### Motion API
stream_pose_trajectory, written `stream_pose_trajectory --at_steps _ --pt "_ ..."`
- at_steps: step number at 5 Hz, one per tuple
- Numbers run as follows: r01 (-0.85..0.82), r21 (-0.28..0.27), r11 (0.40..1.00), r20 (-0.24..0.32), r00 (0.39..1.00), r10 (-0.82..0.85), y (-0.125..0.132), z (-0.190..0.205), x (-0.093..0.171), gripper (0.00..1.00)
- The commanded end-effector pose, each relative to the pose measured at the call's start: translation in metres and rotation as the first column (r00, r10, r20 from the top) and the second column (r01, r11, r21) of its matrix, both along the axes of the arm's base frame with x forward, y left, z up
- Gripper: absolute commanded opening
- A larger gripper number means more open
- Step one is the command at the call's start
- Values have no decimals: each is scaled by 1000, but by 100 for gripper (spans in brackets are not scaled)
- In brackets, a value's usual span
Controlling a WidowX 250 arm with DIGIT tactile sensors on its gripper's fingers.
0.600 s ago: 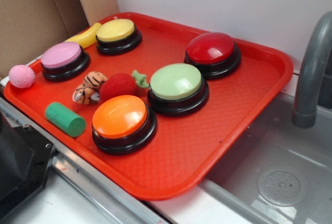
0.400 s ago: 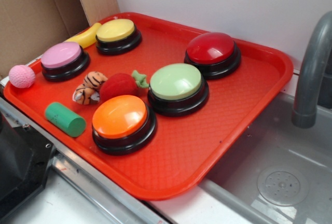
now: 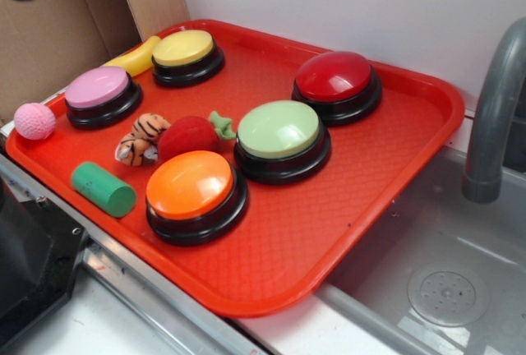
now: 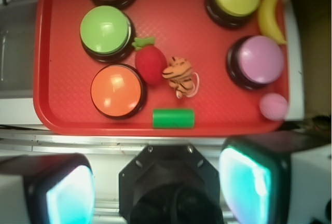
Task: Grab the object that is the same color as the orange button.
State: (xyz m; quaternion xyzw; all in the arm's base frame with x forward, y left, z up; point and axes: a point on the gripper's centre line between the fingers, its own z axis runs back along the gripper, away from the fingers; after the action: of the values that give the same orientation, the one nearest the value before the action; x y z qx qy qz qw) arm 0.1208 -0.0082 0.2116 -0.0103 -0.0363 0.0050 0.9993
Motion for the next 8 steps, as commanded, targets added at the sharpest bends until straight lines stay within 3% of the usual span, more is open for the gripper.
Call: stream_pose_trajectory --at_steps 1,3,4,5,6,7,8 --pt "9 -9 1000 55 998 -8 15 -46 23 100" --pt "18 14 1000 56 998 -19 36 -115 48 100" --pt "26 70 997 32 999 -28 46 -155 58 100" --pt "32 84 996 6 999 -32 49 -176 62 100" --pt "76 48 996 -21 997 -75 49 -199 66 100" --pt "79 59 995 -34 996 -77 42 -204 67 100" --pt "75 72 995 -20 997 -74 39 -201 65 0"
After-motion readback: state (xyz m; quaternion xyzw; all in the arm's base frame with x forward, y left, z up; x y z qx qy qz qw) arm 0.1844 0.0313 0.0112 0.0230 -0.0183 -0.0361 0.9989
